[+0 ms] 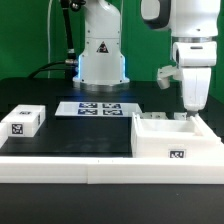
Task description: Assemble cabinet
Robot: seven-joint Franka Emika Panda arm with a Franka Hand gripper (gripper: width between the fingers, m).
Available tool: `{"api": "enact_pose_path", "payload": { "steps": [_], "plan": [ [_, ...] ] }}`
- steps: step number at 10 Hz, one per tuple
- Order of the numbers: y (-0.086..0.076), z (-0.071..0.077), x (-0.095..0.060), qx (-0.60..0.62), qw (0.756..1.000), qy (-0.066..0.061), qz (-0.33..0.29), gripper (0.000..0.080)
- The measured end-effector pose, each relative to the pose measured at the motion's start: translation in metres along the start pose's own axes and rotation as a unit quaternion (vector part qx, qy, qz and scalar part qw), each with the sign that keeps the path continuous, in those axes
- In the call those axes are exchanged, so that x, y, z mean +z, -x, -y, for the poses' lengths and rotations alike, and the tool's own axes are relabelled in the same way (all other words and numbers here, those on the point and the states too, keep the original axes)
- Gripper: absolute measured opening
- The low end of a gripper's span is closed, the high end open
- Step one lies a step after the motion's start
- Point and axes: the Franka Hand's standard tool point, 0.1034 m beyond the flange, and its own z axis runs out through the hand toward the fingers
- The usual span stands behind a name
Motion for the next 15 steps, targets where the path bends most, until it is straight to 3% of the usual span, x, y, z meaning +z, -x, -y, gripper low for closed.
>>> {"api": "enact_pose_path", "payload": {
  "steps": [1, 3, 4, 5, 6, 12, 15],
  "plan": [
    [0.001, 0.001, 0.001, 0.001, 1.000, -0.001, 0.000, 0.0708],
    [0.001, 0.001, 0.002, 0.001, 1.000, -0.002, 0.001, 0.0334],
    [0.001, 0.001, 0.002, 0.001, 1.000, -0.002, 0.001, 0.0188],
    [0.002, 0.001, 0.002, 0.001, 1.000, -0.002, 0.001, 0.0188],
    [0.001, 0.000, 0.002, 0.001, 1.000, -0.002, 0.001, 0.0067],
    [0.002, 0.000, 0.000, 0.003, 1.000, -0.002, 0.002, 0.0067],
    [0.012, -0.011, -0.033, 0.011, 1.000, 0.013, 0.012, 0.0068]
  ]
}}
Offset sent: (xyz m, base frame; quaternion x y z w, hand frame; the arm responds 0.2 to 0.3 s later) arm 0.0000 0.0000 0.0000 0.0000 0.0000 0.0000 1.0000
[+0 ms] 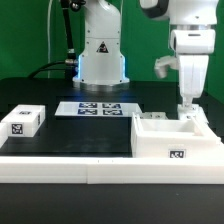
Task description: Assemble cabinet
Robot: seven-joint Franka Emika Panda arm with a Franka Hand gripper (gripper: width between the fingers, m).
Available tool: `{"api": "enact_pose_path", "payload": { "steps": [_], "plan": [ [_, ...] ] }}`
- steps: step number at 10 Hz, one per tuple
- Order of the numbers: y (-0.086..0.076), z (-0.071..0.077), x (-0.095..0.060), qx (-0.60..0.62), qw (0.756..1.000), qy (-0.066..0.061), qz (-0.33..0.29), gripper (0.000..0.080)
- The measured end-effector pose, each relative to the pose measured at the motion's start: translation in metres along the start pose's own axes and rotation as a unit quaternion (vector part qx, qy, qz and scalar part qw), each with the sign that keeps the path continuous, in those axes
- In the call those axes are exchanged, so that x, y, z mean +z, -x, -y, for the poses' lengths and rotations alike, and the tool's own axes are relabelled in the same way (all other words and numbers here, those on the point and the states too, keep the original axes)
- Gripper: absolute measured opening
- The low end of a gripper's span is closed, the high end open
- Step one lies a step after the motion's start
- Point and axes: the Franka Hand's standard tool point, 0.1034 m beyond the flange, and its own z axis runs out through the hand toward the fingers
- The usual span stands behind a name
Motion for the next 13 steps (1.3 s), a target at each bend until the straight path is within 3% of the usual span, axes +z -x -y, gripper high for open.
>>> {"api": "enact_pose_path", "payload": {
  "steps": [4, 13],
  "plan": [
    [0.027, -0.013, -0.009, 0.003, 1.000, 0.003, 0.004, 0.0068],
    [0.026, -0.021, -0.011, -0.019, 1.000, 0.008, 0.001, 0.0068]
  ]
}}
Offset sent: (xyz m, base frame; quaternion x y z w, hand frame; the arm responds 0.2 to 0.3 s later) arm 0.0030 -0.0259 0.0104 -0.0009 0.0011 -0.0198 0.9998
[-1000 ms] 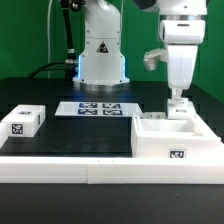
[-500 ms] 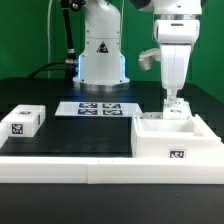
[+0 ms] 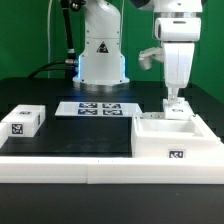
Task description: Assemble cabinet
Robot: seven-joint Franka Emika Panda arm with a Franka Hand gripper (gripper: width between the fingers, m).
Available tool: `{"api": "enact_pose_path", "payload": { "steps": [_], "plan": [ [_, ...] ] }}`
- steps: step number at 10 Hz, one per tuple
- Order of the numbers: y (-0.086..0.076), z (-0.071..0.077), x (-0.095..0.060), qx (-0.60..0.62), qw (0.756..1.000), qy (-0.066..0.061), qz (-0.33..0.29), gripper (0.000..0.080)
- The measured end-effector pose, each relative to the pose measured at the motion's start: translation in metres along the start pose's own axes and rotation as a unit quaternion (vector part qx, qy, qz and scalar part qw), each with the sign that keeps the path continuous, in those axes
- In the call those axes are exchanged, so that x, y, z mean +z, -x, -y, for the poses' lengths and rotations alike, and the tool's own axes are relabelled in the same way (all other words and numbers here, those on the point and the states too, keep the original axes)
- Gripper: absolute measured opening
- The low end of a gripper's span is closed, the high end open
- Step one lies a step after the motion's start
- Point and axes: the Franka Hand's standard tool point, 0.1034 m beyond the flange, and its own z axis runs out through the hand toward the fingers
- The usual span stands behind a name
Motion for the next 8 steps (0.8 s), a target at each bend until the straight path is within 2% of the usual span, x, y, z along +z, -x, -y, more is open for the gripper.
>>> {"api": "enact_pose_path", "payload": {
  "steps": [5, 8],
  "plan": [
    [0.0000, -0.0007, 0.0007, 0.000, 1.000, -0.003, 0.001, 0.0068],
    [0.0012, -0.0016, 0.0044, -0.004, 1.000, -0.020, 0.010, 0.0068]
  ]
}}
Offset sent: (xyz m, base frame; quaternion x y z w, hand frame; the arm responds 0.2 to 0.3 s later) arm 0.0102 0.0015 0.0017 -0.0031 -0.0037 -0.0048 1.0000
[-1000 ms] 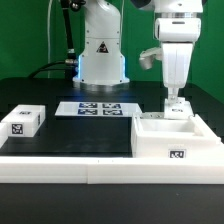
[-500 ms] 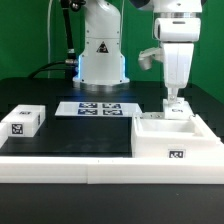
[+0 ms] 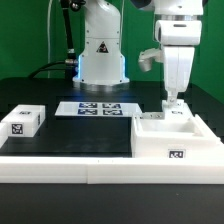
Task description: Assemble cabinet
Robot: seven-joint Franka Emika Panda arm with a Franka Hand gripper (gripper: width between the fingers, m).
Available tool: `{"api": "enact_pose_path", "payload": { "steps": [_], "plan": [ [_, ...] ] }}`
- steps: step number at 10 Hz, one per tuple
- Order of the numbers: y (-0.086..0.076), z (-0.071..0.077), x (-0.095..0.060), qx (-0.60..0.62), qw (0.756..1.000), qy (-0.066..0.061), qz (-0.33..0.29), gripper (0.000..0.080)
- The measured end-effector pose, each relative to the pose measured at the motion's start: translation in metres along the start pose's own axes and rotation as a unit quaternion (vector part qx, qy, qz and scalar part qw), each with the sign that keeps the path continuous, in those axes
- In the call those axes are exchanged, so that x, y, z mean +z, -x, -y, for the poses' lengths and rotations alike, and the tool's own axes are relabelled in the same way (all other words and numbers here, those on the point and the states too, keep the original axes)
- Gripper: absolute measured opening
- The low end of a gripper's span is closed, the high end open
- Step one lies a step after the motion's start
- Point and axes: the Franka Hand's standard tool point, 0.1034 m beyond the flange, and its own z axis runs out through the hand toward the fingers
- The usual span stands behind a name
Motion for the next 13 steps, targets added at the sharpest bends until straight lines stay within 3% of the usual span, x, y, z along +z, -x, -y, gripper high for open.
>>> {"api": "enact_pose_path", "payload": {
  "steps": [13],
  "plan": [
    [-0.0021, 0.0014, -0.0032, 0.003, 1.000, 0.003, -0.001, 0.0069]
  ]
}}
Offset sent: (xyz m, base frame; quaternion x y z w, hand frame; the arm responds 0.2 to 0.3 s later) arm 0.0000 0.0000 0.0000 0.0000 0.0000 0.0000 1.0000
